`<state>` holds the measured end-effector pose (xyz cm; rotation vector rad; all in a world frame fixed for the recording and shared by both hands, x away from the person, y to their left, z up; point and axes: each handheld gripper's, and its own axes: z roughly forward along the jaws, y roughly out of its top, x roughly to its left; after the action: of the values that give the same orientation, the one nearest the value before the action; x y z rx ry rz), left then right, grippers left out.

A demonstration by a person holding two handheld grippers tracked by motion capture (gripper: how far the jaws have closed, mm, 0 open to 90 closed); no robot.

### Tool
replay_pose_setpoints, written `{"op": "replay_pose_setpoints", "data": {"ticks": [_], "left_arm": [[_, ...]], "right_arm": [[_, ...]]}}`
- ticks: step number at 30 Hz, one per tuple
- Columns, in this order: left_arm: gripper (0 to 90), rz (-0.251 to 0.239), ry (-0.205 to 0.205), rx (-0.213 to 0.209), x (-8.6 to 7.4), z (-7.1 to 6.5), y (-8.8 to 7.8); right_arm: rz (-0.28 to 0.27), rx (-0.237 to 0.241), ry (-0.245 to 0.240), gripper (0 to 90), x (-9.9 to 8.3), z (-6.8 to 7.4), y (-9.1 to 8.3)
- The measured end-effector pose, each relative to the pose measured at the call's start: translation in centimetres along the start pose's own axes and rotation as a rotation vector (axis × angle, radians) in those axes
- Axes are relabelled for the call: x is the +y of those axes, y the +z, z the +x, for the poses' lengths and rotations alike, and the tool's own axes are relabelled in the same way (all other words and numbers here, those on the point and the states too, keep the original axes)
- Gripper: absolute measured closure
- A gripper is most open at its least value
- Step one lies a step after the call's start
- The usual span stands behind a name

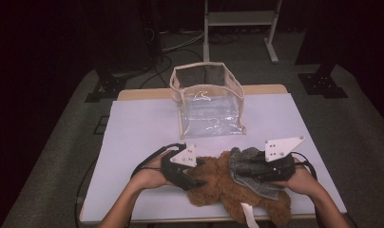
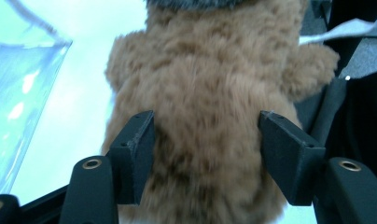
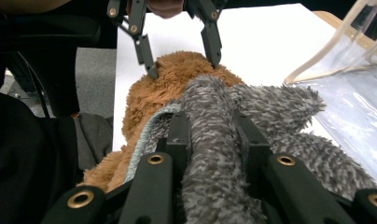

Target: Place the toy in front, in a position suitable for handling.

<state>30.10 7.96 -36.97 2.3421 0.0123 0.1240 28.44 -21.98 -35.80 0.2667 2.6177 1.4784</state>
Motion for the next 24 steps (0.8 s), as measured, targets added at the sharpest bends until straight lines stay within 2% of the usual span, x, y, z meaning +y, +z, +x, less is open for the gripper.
{"op": "replay_pose_setpoints", "data": {"ticks": [2, 6, 12, 17, 21, 24], "left_arm": [[37.8, 0.003, 0.010, 0.001, 0.4, -0.1, 0.5], [41.5, 0.037, 0.025, 0.007, 0.6, 0.0, 0.7], [41.3, 0.030, 0.014, 0.005, 0.2, -0.1, 0.6], [40.3, 0.024, 0.010, 0.003, 0.3, 0.0, 0.5], [36.8, 0.011, 0.017, -0.002, 0.7, 0.0, 0.3], [35.2, -0.004, 0.030, -0.003, 1.3, 0.0, 0.4]], "right_arm": [[-0.002, -0.022, -0.002, 70.7, -0.2, 0.1, -0.8], [-0.038, -0.051, 0.028, 70.8, -1.2, 0.2, -3.2], [-0.064, -0.088, 0.053, 70.8, -3.0, 1.0, -5.7], [-0.058, -0.113, 0.079, 70.8, -4.2, 1.4, -7.2], [-0.053, -0.123, 0.087, 70.9, -4.9, 1.6, -7.8], [-0.043, -0.110, 0.086, 71.1, -4.9, 1.5, -6.9]]}}
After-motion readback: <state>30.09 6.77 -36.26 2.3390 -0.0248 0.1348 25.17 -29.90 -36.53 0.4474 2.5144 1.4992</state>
